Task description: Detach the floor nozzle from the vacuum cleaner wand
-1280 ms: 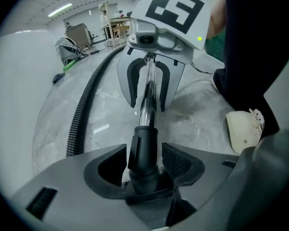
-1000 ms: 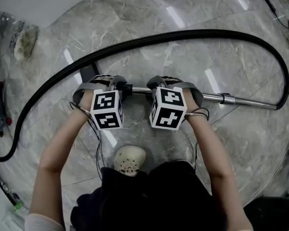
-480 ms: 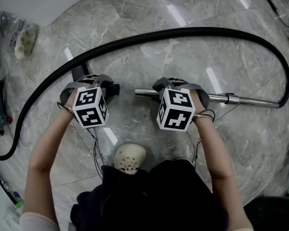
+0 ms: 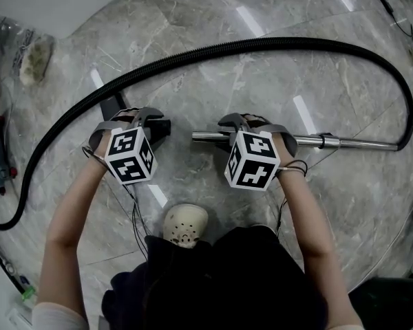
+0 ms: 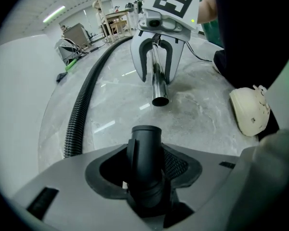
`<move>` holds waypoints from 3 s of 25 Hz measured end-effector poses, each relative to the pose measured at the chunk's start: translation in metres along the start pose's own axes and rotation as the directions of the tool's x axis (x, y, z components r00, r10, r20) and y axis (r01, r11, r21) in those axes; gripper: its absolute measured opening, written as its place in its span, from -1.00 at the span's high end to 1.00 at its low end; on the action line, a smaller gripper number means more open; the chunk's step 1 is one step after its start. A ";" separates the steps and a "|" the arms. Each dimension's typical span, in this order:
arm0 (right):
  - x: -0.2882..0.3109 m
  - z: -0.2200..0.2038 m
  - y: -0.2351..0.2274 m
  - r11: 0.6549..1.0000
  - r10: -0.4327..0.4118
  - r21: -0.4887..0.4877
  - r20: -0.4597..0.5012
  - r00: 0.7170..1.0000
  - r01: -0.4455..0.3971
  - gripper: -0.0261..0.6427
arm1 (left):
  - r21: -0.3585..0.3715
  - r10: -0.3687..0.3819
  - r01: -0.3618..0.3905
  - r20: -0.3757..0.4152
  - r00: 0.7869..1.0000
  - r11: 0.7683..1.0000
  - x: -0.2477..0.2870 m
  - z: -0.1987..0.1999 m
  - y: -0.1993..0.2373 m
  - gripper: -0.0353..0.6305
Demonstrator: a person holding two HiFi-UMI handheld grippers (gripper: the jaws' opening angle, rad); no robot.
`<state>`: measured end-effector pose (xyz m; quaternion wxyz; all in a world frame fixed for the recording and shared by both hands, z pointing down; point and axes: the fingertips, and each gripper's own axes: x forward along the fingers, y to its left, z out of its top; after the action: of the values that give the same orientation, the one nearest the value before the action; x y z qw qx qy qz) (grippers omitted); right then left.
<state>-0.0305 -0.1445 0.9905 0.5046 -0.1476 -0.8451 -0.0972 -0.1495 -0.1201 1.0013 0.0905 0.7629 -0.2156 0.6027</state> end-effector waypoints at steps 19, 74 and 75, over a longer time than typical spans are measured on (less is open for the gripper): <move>-0.106 0.023 -0.043 0.827 -0.302 0.558 0.535 0.789 -0.062 0.09 | -0.450 0.110 0.226 0.607 0.787 0.864 -0.085 0.096 0.023 -0.15; -0.539 0.166 -0.048 0.369 -0.722 0.925 0.225 0.654 0.089 0.88 | -0.742 0.517 0.174 0.595 0.615 0.647 -0.522 0.243 0.085 0.86; -0.540 0.169 -0.047 0.367 -0.719 0.926 0.219 0.660 0.093 0.88 | -0.745 0.516 0.174 0.592 0.619 0.644 -0.524 0.241 0.084 0.86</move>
<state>0.0555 -0.2178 0.4343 0.1663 0.3314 -0.8924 0.2573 -0.0690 -0.1758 0.4263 0.2284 0.8070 -0.5384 0.0823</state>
